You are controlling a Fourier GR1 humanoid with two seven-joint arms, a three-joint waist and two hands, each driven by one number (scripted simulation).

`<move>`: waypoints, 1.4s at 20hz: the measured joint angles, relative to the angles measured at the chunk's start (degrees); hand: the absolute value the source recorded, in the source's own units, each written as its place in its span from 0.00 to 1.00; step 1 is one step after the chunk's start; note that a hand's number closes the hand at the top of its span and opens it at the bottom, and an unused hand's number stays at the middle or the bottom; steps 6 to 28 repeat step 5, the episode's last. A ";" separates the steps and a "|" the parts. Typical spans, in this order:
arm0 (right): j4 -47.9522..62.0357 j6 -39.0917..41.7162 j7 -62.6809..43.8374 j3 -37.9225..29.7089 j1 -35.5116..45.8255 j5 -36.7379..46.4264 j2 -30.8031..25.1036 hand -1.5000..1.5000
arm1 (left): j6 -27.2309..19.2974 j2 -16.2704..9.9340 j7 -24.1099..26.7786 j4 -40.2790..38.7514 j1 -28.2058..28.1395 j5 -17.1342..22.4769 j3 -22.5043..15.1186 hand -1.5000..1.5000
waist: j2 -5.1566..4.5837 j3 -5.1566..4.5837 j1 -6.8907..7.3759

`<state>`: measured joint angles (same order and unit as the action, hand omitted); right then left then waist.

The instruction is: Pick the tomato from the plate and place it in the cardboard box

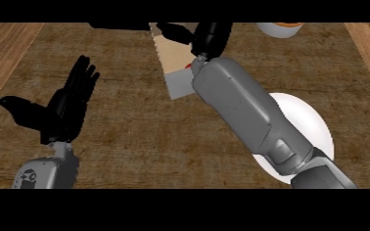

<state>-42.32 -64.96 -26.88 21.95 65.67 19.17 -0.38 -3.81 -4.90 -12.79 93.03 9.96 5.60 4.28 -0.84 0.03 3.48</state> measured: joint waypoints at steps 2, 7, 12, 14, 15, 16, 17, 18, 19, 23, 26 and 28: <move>-0.71 -0.81 2.68 -0.79 -0.74 -1.85 0.06 0.00 | 0.18 -0.46 -0.15 0.08 -0.41 0.10 0.41 0.50 | 0.12 -0.01 -0.54; -3.41 -1.77 7.73 -1.00 -5.03 -4.33 0.13 0.00 | 0.09 -0.61 -0.23 0.30 -0.90 0.10 0.70 0.50 | 0.31 0.00 -1.35; -3.41 -1.77 7.73 -1.00 -5.03 -4.33 0.13 0.00 | 0.09 -0.61 -0.23 0.30 -0.90 0.10 0.70 0.50 | 0.31 0.00 -1.35; -3.41 -1.77 7.73 -1.00 -5.03 -4.33 0.13 0.00 | 0.09 -0.61 -0.23 0.30 -0.90 0.10 0.70 0.50 | 0.31 0.00 -1.35; -3.41 -1.77 7.73 -1.00 -5.03 -4.33 0.13 0.00 | 0.09 -0.61 -0.23 0.30 -0.90 0.10 0.70 0.50 | 0.31 0.00 -1.35; -3.41 -1.77 7.73 -1.00 -5.03 -4.33 0.13 0.00 | 0.09 -0.61 -0.23 0.30 -0.90 0.10 0.70 0.50 | 0.31 0.00 -1.35; -3.41 -1.77 7.73 -1.00 -5.03 -4.33 0.13 0.00 | 0.09 -0.61 -0.23 0.30 -0.90 0.10 0.70 0.50 | 0.31 0.00 -1.35; -3.41 -1.77 7.73 -1.00 -5.03 -4.33 0.13 0.00 | 0.09 -0.61 -0.23 0.30 -0.90 0.10 0.70 0.50 | 0.31 0.00 -1.35; -3.41 -1.77 7.73 -1.00 -5.03 -4.33 0.13 0.00 | 0.09 -0.61 -0.23 0.30 -0.90 0.10 0.70 0.50 | 0.31 0.00 -1.35; -3.41 -1.77 7.73 -1.00 -5.03 -4.33 0.13 0.00 | 0.09 -0.61 -0.23 0.30 -0.90 0.10 0.70 0.50 | 0.31 0.00 -1.35; -3.41 -1.77 7.73 -1.00 -5.03 -4.33 0.13 0.00 | 0.09 -0.61 -0.23 0.30 -0.90 0.10 0.70 0.50 | 0.31 0.00 -1.35; -3.41 -1.77 7.73 -1.00 -5.03 -4.33 0.13 0.00 | 0.09 -0.61 -0.23 0.30 -0.90 0.10 0.70 0.50 | 0.31 0.00 -1.35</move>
